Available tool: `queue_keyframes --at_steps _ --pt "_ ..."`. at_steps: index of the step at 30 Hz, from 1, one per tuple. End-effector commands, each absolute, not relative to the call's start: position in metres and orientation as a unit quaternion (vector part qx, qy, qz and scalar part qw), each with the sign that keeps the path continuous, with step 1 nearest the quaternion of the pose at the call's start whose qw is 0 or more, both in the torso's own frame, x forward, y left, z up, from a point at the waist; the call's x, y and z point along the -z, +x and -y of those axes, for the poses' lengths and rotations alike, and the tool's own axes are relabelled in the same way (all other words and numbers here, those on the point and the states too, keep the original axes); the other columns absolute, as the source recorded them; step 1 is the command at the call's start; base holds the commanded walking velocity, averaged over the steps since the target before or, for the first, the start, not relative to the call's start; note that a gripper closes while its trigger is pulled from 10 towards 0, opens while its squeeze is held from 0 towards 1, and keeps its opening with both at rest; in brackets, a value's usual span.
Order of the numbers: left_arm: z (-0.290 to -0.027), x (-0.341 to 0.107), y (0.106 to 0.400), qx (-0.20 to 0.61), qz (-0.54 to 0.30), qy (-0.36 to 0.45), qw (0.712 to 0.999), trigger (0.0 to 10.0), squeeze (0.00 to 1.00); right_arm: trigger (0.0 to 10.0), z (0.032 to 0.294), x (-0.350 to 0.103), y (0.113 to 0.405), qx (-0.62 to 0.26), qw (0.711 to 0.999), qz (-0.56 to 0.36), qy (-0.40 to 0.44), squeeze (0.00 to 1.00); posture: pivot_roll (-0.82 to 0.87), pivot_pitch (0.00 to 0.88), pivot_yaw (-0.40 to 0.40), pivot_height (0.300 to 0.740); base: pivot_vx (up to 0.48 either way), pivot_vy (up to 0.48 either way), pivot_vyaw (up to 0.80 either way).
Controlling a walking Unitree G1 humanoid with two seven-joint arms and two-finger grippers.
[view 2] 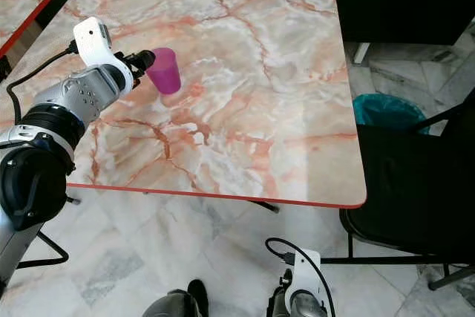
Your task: Setting the table
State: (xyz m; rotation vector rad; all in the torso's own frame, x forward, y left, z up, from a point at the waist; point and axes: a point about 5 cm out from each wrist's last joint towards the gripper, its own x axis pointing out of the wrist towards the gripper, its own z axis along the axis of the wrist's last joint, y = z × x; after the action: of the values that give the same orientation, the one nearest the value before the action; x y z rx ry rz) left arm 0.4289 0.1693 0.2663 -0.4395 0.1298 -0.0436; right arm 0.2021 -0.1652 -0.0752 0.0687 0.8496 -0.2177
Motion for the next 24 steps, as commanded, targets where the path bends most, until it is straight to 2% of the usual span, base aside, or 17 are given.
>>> queue_keyframes --at_steps 1,3,4,5,7,14,18,24 --pt "-0.168 -0.27 0.429 0.02 -0.067 -0.216 0.974 10.0 0.0 10.0 0.162 0.081 0.191 0.108 0.899 -0.422 0.04 0.0 -0.15 0.255 0.111 0.74 0.0 0.0 0.0" --pt "-0.167 -0.27 0.429 0.022 -0.066 -0.215 0.974 10.0 0.0 10.0 0.162 0.08 0.191 0.105 0.903 -0.415 0.033 0.0 -0.15 0.257 0.108 0.74 0.0 0.0 0.0" --pt "-0.166 -0.271 0.43 0.023 -0.065 -0.214 0.974 10.0 0.0 10.0 0.174 0.074 0.195 0.109 0.92 -0.375 0.023 0.0 -0.16 0.261 0.1 0.74 0.0 0.0 0.0" --pt "-0.166 -0.271 0.43 0.023 -0.065 -0.214 0.974 10.0 0.0 10.0 0.174 0.074 0.195 0.109 0.92 -0.375 0.023 0.0 -0.16 0.261 0.1 0.74 0.0 0.0 0.0" --pt "-0.165 -0.273 0.43 0.024 -0.062 -0.214 0.975 10.0 0.0 10.0 0.195 0.064 0.197 0.11 0.945 -0.309 0.002 0.0 -0.17 0.269 0.086 0.74 0.0 0.0 0.0" --pt "-0.164 -0.275 0.43 0.025 -0.058 -0.219 0.974 10.0 0.0 10.0 0.202 0.059 0.194 0.118 0.953 -0.277 -0.03 0.0 -0.2 0.278 0.067 0.74 0.0 0.0 0.0" --pt "-0.164 -0.275 0.43 0.025 -0.056 -0.218 0.974 10.0 0.0 10.0 0.239 0.037 0.209 0.11 0.965 -0.234 -0.049 0.0 -0.21 0.281 0.056 0.74 0.0 0.0 0.0" --pt "-0.168 -0.276 0.43 0.02 -0.055 -0.212 0.975 10.0 0.0 10.0 0.236 0.028 0.222 0.096 0.972 -0.208 -0.054 0.0 -0.21 0.289 0.051 0.74 0.0 0.0 0.0"
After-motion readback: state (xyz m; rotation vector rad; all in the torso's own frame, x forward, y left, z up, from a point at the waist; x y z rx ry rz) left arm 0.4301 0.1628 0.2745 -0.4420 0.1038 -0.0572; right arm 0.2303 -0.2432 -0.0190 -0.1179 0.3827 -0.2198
